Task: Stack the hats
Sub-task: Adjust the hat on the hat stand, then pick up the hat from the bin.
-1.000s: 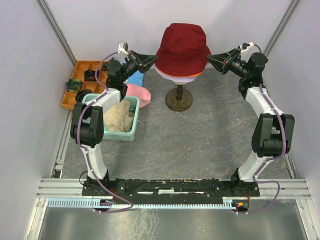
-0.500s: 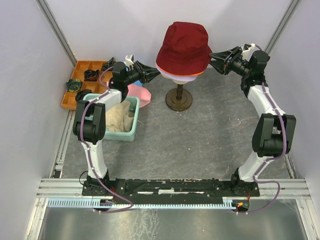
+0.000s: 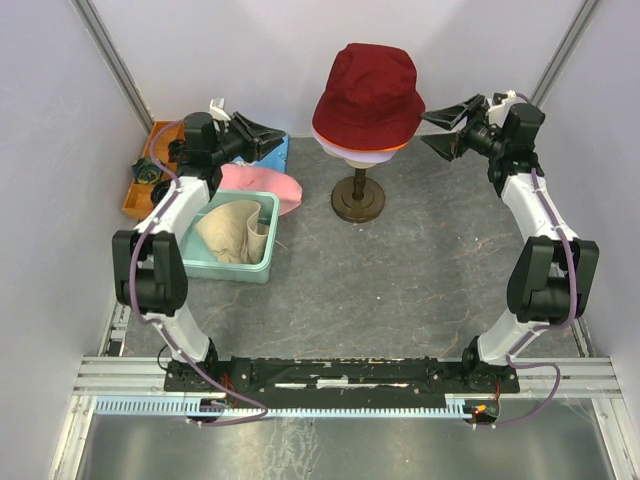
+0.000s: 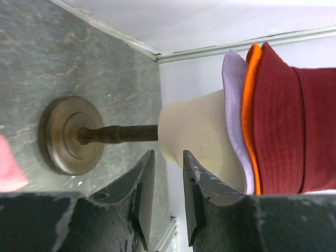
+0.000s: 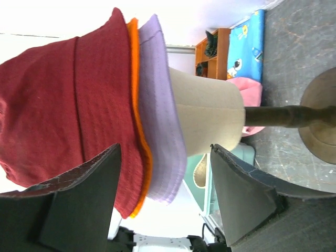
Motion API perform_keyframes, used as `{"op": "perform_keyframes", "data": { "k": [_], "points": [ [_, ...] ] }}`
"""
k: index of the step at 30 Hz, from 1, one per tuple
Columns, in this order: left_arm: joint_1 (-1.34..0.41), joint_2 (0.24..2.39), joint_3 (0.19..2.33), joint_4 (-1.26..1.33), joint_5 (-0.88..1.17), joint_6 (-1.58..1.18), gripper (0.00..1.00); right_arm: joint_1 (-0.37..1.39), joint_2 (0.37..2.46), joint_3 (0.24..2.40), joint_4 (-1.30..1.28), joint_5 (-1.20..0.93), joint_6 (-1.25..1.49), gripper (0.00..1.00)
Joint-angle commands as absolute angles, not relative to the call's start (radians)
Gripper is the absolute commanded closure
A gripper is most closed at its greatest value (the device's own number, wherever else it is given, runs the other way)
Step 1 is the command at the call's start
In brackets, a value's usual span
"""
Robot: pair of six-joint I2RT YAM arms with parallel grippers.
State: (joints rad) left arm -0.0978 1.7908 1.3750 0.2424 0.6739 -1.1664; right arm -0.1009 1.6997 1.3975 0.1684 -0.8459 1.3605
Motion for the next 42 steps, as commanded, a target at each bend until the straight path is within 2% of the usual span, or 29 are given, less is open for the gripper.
{"op": "perform_keyframes", "data": {
  "k": [1,3,8,14,23,33,42],
  "points": [
    [-0.078,1.644,1.386,-0.003,0.587,-0.926,0.65,-0.129,1.633,1.342,0.120,-0.826,1.266,0.24],
    [-0.068,1.601,1.389,-0.089,0.546,-0.870,0.64,-0.145,1.623,1.328,0.068,-0.822,1.216,0.24],
    [-0.024,1.509,1.400,-0.316,0.437,-0.730,0.53,-0.182,1.602,1.323,-0.109,-0.808,1.040,0.24],
    [-0.005,1.401,1.329,-0.517,0.294,-0.610,0.47,-0.194,1.608,1.295,-0.095,-0.828,1.037,0.24],
    [-0.016,1.357,1.314,-0.653,0.221,-0.562,0.46,-0.195,1.613,1.250,-0.012,-0.845,1.084,0.25],
    [-0.251,1.319,1.260,-0.783,-0.031,-0.538,0.42,-0.194,1.607,1.216,0.038,-0.843,1.117,0.25],
    [-0.263,1.327,1.261,-0.828,-0.159,-0.517,0.41,-0.194,1.589,1.196,0.045,-0.844,1.120,0.25]
  ]
}}
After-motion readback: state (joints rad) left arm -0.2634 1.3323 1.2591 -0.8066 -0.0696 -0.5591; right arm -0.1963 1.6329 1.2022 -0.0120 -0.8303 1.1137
